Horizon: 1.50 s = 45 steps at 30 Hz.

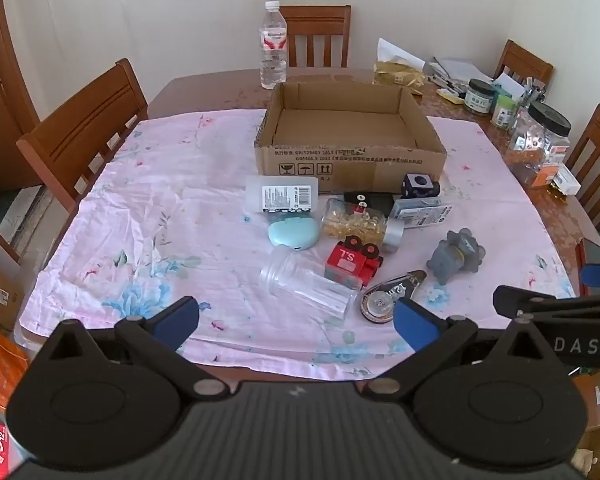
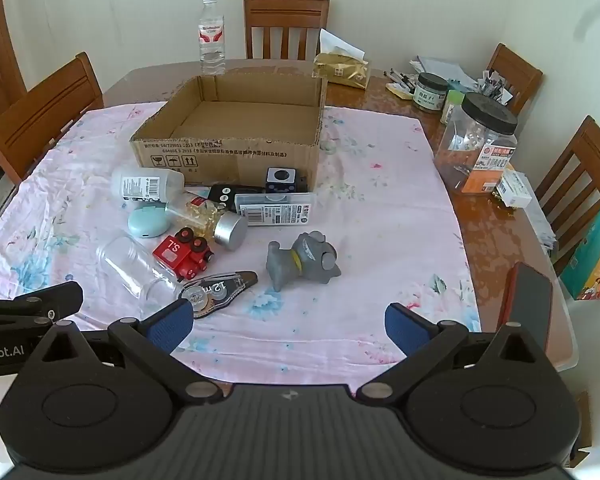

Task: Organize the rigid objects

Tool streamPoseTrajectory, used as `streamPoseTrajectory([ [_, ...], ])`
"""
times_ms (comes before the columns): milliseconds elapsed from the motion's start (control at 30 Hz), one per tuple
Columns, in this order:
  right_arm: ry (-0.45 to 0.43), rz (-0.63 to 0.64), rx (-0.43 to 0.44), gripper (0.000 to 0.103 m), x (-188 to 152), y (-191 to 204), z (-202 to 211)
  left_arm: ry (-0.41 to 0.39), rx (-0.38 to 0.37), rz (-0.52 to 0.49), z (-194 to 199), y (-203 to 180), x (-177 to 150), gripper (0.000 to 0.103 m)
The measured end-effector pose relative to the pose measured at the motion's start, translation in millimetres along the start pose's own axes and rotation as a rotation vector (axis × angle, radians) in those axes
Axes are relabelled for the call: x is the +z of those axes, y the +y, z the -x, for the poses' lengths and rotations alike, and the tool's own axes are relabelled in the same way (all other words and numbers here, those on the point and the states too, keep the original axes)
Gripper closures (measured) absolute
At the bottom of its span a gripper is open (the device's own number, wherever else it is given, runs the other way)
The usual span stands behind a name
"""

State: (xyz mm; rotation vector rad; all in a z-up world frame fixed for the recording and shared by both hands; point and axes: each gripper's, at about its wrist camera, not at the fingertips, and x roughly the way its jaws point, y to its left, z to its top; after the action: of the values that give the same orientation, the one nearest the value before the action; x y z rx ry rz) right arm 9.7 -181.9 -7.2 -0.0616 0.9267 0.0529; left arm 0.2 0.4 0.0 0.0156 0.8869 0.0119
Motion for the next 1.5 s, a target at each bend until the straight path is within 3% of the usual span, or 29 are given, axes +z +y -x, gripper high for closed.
streamPoseTrajectory([
  [267, -0.002, -0.003, 0.004, 0.0, 2, 1, 0, -0.022, 0.016, -0.019, 3, -13, -3, 0.0],
  [1500, -0.02, 0.006, -0.012, 0.0, 8, -3, 4, -0.014, -0.019, -0.009, 7, -5, 9, 0.001],
])
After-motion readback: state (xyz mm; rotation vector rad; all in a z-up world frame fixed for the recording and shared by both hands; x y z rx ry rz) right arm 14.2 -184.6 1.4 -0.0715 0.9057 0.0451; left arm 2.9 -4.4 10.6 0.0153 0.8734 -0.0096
